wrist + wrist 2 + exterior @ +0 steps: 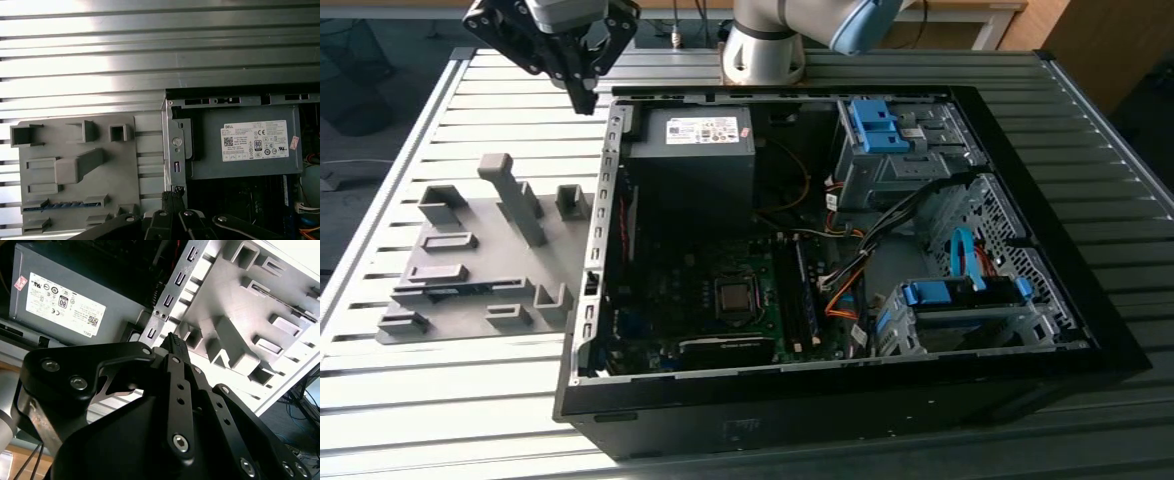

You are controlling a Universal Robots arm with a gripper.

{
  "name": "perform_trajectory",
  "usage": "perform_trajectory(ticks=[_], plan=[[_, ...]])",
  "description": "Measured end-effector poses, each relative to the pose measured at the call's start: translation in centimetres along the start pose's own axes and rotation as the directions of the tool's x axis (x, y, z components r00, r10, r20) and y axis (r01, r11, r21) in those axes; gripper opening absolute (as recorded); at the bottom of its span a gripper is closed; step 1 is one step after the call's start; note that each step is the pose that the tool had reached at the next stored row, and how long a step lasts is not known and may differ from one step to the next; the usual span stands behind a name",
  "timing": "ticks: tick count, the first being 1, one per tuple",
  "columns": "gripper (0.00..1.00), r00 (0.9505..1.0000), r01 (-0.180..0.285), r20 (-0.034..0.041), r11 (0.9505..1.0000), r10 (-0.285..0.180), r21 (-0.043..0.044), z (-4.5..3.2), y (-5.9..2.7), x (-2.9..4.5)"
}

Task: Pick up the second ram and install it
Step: 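Reach for the second ram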

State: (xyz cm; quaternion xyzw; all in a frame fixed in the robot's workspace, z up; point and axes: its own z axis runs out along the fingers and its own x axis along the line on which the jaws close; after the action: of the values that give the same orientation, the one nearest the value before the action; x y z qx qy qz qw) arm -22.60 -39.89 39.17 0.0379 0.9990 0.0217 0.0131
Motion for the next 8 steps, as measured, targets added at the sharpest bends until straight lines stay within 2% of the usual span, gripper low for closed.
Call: perform_trajectory(ticks=[8], plan=[[0.11,1.0,0.0,-0.0001,1.0,0.0,0.0,-0.01,-0.04,0.51]])
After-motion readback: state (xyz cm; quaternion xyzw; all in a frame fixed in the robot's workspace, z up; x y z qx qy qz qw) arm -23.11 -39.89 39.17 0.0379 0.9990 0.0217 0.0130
